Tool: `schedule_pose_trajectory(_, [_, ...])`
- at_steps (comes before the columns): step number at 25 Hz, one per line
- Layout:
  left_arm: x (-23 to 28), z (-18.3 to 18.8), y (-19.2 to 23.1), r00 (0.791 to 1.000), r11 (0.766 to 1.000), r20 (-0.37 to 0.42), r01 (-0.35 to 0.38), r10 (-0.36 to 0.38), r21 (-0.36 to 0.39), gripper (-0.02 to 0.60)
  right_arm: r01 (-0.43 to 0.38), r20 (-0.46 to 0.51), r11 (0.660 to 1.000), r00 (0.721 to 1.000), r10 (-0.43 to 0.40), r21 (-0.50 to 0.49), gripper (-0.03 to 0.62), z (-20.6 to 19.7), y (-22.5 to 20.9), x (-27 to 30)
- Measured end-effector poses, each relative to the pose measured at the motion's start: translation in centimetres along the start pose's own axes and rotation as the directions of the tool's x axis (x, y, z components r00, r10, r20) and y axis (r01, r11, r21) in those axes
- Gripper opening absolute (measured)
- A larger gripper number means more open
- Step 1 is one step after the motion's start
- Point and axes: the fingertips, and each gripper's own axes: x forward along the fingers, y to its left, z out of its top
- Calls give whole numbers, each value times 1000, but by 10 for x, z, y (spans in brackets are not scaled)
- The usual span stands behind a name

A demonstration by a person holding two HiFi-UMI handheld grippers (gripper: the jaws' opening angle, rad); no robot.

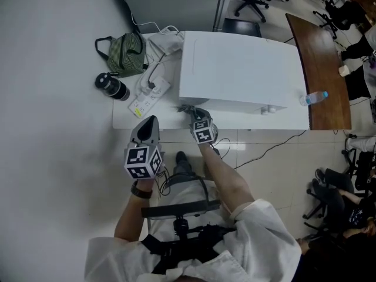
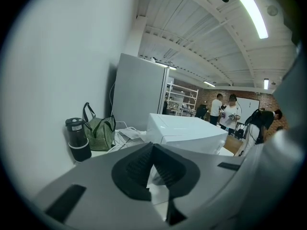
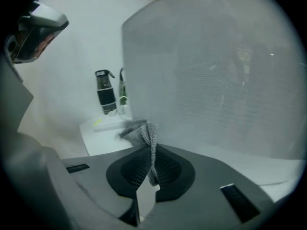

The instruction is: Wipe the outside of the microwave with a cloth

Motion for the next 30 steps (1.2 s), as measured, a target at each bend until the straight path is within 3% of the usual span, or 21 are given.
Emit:
schedule_pose_trajectory(3, [13, 0, -13, 1000, 1000, -8, 16, -16, 6, 21, 105, -25, 990, 994, -103, 92, 15, -26, -62, -21])
schedule_pose_trajectory(7, [31, 0, -38, 999, 999, -16, 42, -42, 20, 21, 202, -66, 970, 979, -194, 136, 15, -61, -134, -60])
schedule_pose_trajectory(12, [53, 2, -80, 997, 997, -22, 75, -74, 37, 21, 353, -101, 913, 935, -339, 206, 17, -105, -230, -129])
schedule_pose_trajectory(14, [59, 6, -93, 997, 996, -15, 74, -74, 42, 22, 408, -134, 889, 912, -387, 208, 15, -118, -263, -162])
schedule_pose_trajectory(16, [62, 9, -102, 998, 998, -4, 57, -57, 36, 21, 425, -169, 891, 901, -400, 157, 15, -120, -281, -196])
schedule_pose_trajectory(19, [61, 11, -101, 1000, 1000, 19, 11, -11, 18, 21, 294, -130, 955, 946, -297, -37, 17, -72, -255, -241])
schedule_pose_trajectory(21, [58, 14, -95, 999, 1000, 32, -16, 16, -4, 23, 158, -92, 971, 980, -177, -179, 15, -15, -218, -262])
schedule_pose_trajectory(25, [33, 16, -61, 993, 991, 56, -103, 108, -90, 21, -47, -25, 907, 999, 40, -419, 17, 120, -135, -267])
schedule_pose_trajectory(30, [19, 28, 12, 986, 980, 86, -127, 141, -155, 21, -115, 13, 815, 989, 149, -568, 17, 221, -38, -193])
